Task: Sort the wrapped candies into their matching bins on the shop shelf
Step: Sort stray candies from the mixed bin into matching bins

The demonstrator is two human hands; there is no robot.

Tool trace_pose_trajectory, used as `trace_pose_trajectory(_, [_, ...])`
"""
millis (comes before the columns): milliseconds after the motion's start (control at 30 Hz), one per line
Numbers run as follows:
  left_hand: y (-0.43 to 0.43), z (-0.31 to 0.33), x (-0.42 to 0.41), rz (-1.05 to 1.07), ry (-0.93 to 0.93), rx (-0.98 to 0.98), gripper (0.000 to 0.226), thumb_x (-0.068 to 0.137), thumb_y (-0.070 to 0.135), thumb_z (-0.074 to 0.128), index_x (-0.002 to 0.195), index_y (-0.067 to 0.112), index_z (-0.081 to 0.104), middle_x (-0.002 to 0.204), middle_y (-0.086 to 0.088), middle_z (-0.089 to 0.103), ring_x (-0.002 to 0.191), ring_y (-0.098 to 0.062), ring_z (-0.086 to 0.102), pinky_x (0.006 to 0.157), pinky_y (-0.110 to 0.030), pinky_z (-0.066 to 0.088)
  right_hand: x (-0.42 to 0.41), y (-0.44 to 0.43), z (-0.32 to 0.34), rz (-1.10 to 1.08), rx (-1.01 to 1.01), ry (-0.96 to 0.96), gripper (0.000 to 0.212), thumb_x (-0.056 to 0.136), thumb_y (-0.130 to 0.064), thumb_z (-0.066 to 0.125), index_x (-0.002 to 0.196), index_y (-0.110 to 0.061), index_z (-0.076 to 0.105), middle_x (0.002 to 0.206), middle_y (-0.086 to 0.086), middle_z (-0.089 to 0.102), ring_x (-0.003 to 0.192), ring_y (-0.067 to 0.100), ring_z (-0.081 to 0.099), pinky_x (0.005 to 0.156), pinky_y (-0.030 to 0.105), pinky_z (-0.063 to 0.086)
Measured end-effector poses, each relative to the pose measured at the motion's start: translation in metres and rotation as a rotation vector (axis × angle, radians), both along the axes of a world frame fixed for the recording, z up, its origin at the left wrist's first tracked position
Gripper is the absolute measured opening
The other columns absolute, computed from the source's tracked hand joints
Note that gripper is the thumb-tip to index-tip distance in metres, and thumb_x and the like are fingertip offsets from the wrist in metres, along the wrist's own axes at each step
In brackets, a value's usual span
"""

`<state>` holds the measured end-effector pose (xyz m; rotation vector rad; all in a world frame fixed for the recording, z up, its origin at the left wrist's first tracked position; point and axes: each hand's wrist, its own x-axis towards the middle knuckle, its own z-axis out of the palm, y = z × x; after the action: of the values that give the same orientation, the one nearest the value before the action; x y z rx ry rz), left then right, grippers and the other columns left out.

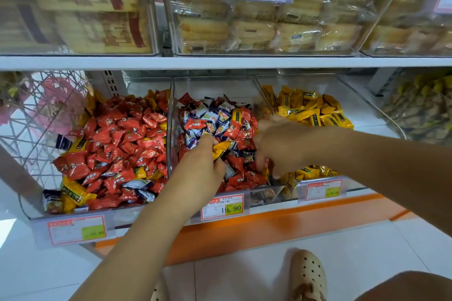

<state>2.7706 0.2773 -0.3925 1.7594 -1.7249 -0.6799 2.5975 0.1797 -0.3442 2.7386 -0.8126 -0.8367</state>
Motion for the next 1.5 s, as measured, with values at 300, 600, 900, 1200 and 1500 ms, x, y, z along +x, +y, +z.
trace_pose_trajectory(300, [0.002, 0.002, 0.000, -0.029, 0.065, 0.030, 0.018, 0.097, 0.033, 0.053, 0.109, 0.031, 0.040, 0.058, 0.003, 0.043, 0.037, -0.003, 0.039, 0.037, -0.014, 0.028, -0.007, -0.007, 0.009, -0.113, 0.049, -0.244, 0.014, 0.085, -0.044, 0.063, 0.088, -0.035, 0.072, 0.099, -0.018, 0.047, 0.110, 0.015, 0.034, 0.097, 0.035, 0.030])
trace_pose_trajectory(600, [-0.001, -0.002, 0.001, -0.014, 0.067, 0.003, 0.016, 0.097, 0.034, 0.052, 0.111, 0.027, 0.052, 0.067, 0.004, 0.051, 0.046, -0.005, 0.041, 0.043, -0.015, 0.032, 0.012, 0.008, -0.006, 0.077, -0.224, 0.112, 0.036, 0.077, -0.061, 0.063, 0.105, -0.038, 0.068, 0.114, -0.007, 0.044, 0.118, 0.023, 0.025, 0.095, 0.053, 0.022])
trace_pose_trajectory(900, [0.000, -0.001, 0.003, -0.032, 0.155, 0.036, 0.017, 0.095, 0.032, 0.056, 0.111, 0.028, 0.059, 0.085, 0.006, 0.057, 0.055, 0.001, 0.047, 0.050, -0.011, 0.034, -0.011, -0.003, 0.016, -0.160, -0.004, -0.300, 0.016, 0.084, -0.053, 0.062, 0.093, -0.042, 0.069, 0.107, -0.017, 0.044, 0.121, 0.011, 0.021, 0.113, 0.044, 0.002])
trace_pose_trajectory(1200, [-0.007, 0.001, 0.000, 0.005, 0.419, 0.018, 0.011, 0.090, 0.031, 0.065, 0.099, 0.024, 0.066, 0.055, 0.020, 0.052, 0.047, 0.004, 0.044, 0.047, -0.008, 0.032, 0.006, -0.021, 0.026, -0.473, 0.448, -0.673, 0.007, 0.088, -0.045, 0.060, 0.089, -0.050, 0.065, 0.111, -0.023, 0.057, 0.115, 0.003, 0.048, 0.101, 0.026, 0.037])
trace_pose_trajectory(1500, [-0.002, 0.003, 0.002, 0.035, 0.303, -0.012, 0.010, 0.094, 0.040, 0.054, 0.087, 0.033, 0.054, 0.054, 0.008, 0.053, 0.048, -0.006, 0.047, 0.049, -0.023, 0.038, 0.050, -0.072, -0.003, -0.382, 0.041, -0.365, 0.052, 0.092, 0.002, 0.049, 0.134, -0.029, 0.052, 0.143, 0.008, 0.041, 0.117, 0.025, 0.051, 0.088, 0.031, 0.048])
